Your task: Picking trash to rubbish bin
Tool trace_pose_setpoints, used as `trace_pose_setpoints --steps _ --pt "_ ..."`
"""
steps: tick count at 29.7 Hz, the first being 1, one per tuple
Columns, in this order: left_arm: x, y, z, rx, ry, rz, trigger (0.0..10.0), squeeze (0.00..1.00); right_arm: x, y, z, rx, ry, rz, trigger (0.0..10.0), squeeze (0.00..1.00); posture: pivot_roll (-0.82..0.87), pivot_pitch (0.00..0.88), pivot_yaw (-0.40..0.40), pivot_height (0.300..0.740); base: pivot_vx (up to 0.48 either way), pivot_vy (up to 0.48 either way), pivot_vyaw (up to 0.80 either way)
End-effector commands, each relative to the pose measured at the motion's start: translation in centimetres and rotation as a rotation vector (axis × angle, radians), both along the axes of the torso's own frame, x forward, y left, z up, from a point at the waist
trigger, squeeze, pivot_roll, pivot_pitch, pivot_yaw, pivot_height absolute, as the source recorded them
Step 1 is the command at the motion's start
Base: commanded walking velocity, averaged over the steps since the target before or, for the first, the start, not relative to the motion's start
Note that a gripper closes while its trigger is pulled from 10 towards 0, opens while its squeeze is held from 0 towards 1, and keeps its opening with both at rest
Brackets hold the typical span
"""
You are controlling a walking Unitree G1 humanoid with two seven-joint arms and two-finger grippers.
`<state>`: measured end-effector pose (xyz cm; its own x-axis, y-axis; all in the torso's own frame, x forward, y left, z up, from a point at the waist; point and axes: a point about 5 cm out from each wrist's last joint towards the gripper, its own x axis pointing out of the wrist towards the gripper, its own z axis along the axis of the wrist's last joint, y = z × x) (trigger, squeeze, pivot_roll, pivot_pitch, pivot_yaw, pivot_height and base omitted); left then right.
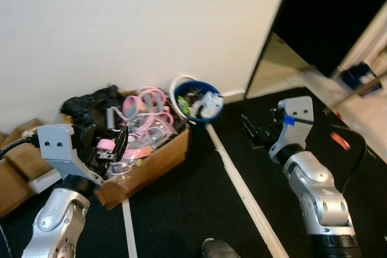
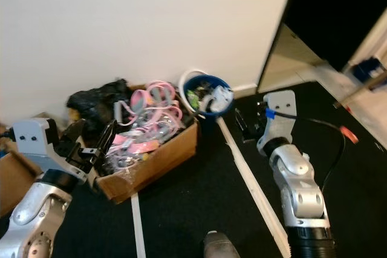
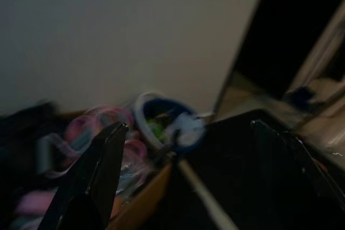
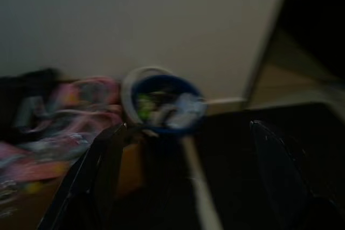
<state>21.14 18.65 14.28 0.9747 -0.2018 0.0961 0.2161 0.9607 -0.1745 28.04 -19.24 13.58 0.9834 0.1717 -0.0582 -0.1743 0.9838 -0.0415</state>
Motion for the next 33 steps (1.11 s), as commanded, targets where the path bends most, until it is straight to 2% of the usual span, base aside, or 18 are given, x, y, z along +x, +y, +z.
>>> trace_pose_setpoints --steps 1,33 --pt "-0.23 0.22 -0.45 0.006 0.018 0.007 10.0 0.00 -0.04 0.30 -0.40 0.008 0.023 0.014 10.0 0.00 -0.13 0.002 -0.009 0.740 0.000 0.000 -0.80" --pt "-0.21 0.02 -0.71 0.016 0.033 0.000 10.0 0.00 0.09 0.08 -0.58 0.000 0.031 0.019 10.0 0.00 -0.14 0.000 -0.028 0.740 0.000 0.000 -0.80"
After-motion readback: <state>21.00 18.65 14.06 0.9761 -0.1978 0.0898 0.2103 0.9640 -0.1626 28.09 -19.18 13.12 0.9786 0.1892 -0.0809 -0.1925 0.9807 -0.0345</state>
